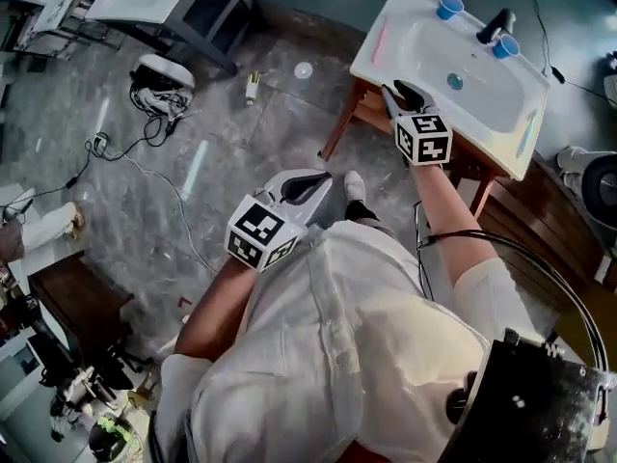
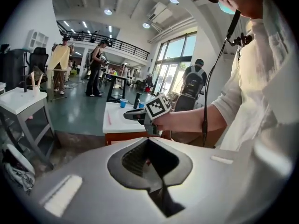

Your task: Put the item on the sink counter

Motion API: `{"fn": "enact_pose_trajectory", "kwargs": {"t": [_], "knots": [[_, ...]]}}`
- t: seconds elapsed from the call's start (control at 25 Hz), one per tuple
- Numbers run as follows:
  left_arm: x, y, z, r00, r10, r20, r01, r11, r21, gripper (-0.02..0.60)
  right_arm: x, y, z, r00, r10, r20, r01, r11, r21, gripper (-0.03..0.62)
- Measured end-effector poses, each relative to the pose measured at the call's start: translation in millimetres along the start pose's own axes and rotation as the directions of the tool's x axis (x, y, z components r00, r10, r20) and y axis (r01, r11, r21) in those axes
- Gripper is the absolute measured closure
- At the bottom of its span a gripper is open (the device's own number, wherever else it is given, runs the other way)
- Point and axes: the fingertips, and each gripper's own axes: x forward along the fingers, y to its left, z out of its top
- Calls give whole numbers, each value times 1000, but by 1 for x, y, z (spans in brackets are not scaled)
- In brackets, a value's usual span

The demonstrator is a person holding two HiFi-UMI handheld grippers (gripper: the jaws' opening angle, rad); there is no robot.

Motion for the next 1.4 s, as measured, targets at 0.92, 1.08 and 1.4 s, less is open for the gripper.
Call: {"fn": "enact_pose_trajectory", "kwargs": {"t": [0.92,1.08,1.4], "knots": [[10,76,21,961,277,6,-271,946,-179,577,171,-107,-38,957,-159,-240,173,984,38,452],[7,81,22,957,288,13,-281,942,-185,577,169,-109,-37,959,-151,-240,170,983,62,501],[4,69,21,968,252,16,-247,957,-155,576,146,-114,-52,948,-152,-280,165,986,21,549]]}}
